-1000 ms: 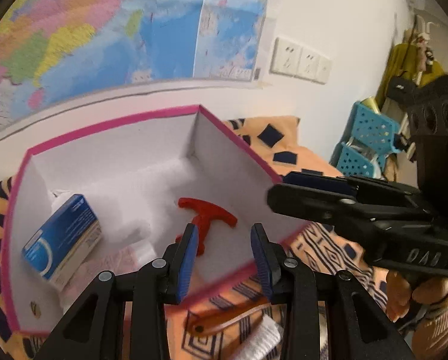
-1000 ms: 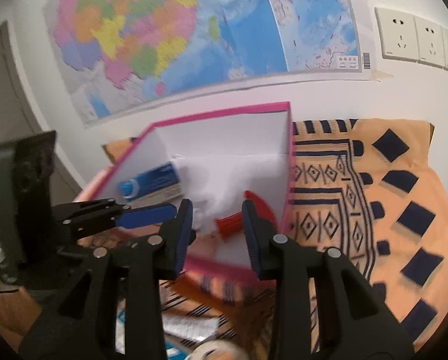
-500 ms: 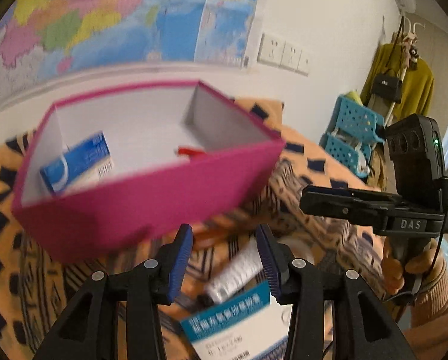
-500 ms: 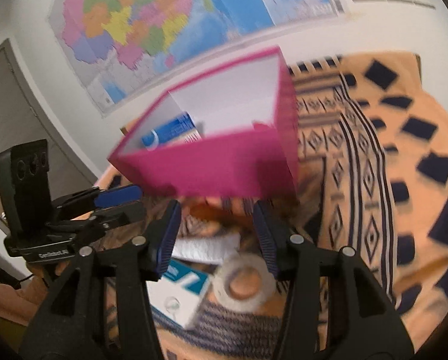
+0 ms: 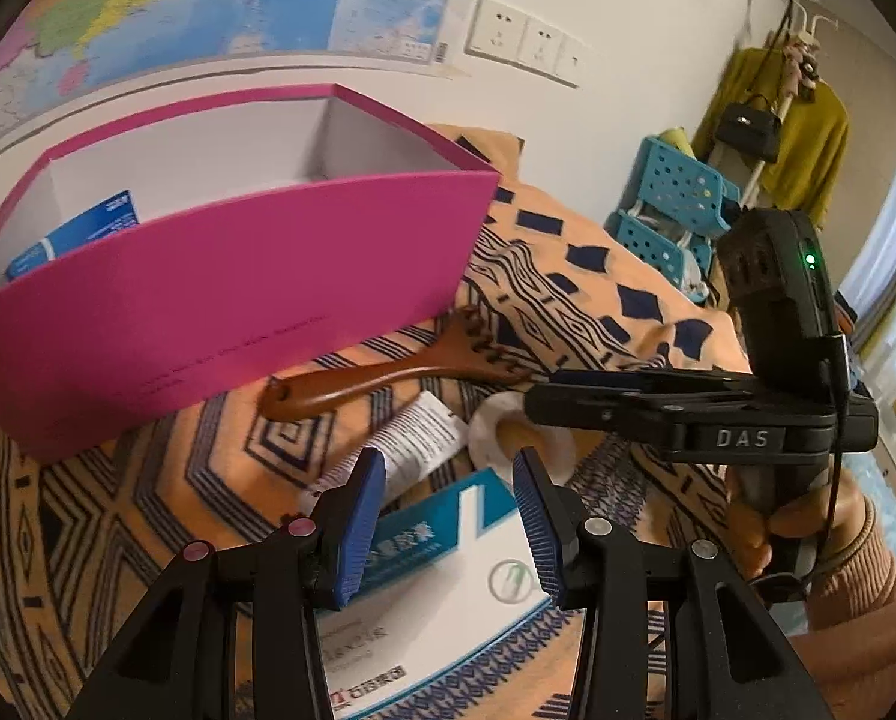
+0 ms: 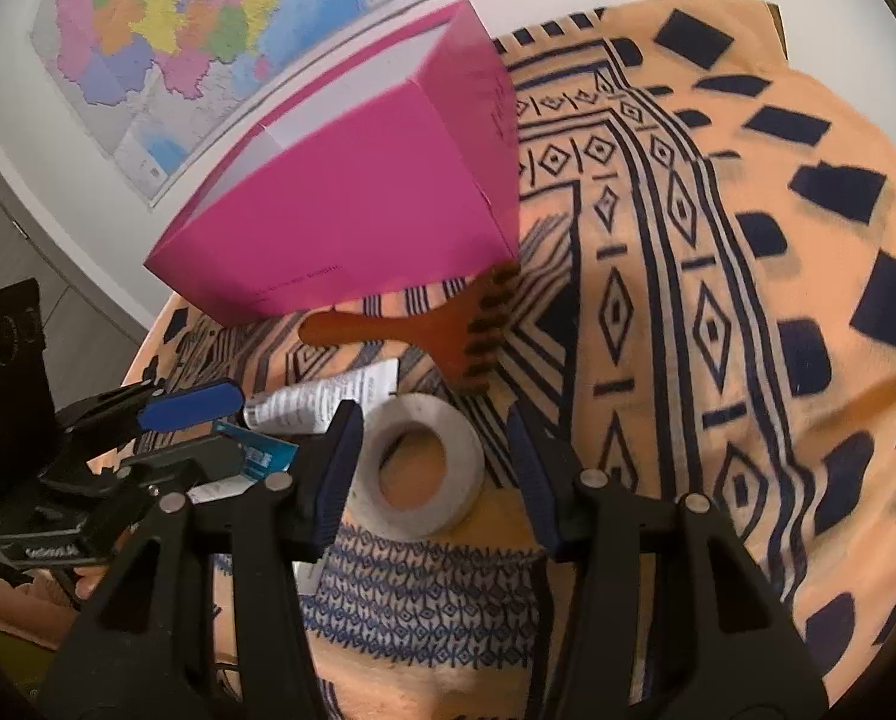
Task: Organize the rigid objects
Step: 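Move the right gripper to the brown wooden rake and grasp its handle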
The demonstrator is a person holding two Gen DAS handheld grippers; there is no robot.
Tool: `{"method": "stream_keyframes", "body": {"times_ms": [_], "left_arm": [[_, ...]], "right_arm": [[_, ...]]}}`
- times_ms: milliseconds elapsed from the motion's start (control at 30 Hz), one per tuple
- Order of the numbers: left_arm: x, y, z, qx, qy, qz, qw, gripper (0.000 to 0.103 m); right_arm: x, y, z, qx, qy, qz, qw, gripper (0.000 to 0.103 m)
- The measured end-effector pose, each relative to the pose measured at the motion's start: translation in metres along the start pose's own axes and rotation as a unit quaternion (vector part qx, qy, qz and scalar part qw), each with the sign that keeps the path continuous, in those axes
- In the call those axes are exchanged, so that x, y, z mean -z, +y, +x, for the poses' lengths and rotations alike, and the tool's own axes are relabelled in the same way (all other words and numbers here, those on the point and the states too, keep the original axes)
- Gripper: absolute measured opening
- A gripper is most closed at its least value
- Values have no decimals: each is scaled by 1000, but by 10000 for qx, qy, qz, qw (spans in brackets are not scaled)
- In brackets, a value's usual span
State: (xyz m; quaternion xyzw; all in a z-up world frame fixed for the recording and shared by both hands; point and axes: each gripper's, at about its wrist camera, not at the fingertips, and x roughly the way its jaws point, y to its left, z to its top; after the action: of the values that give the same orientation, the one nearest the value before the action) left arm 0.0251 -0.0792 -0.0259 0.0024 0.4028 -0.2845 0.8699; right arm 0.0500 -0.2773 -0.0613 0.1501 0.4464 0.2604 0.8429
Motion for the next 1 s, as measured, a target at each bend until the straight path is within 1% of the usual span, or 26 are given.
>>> {"method": "stream_keyframes", "body": {"times_ms": [133,267,433,567,667,767,833,1000], "left_arm": [[1,0,4,8,62,-33,10000,45],[1,7,4,-98,62,-143,9998,45],[-5,25,6,-360,36,-344,9988,45],[-12,35,14,-609,66,-361,9975,45],[-17,43,24,-762,149,-323,9965,45],[-22,47,34,-872,231,-203,9957,45],[-25,46,37,-865,274,-69,9959,45],[-31,34,48,-981,338,393,9938,45]], "right_arm": [[3,1,1,7,26,-15,10000,52],[0,2,1,13,-27,-36,10000,52],[-9,-1,7,33,-72,13,10000,52],[-15,-6,18,-45,-46,161,9998,52],[-17,-8,23,-182,-31,268,9995,52],[-19,-11,25,-439,-49,442,9980,52],[-21,-14,25,-575,-69,548,9968,52],[-24,-20,24,-1055,-130,855,9907,52]]}}
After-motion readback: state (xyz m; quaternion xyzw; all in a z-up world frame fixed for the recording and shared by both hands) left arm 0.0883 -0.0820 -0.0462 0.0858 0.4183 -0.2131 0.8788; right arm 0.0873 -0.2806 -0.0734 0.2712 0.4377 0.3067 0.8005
